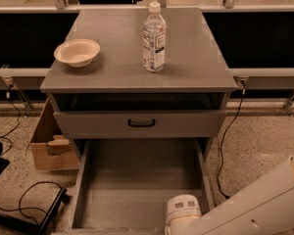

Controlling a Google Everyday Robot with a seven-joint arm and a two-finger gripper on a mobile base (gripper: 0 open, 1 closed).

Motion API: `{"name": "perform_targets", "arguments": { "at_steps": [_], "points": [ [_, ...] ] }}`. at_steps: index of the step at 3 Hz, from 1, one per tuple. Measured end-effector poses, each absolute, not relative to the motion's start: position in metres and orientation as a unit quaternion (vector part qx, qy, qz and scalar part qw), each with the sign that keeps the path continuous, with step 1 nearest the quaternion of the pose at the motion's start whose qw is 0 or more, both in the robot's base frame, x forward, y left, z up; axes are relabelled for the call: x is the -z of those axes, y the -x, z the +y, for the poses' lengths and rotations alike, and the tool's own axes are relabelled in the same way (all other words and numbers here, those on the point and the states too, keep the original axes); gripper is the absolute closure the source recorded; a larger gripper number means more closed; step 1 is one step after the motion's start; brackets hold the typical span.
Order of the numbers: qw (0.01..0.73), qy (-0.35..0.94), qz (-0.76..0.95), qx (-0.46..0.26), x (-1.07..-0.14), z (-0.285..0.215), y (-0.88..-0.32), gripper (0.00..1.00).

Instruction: Open middle drawer

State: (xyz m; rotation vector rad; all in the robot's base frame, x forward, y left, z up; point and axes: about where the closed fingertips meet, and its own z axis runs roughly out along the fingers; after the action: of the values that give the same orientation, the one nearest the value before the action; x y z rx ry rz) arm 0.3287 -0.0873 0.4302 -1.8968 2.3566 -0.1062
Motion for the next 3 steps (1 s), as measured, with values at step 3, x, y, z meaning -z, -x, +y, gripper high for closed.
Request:
{"name": "perform_targets", "arguments": {
  "at_steps": [3],
  "points": [
    [0.057, 0.626, 0.777, 0.035, -0.4301, -0.0880, -0.3282, 0.00]
  ]
}}
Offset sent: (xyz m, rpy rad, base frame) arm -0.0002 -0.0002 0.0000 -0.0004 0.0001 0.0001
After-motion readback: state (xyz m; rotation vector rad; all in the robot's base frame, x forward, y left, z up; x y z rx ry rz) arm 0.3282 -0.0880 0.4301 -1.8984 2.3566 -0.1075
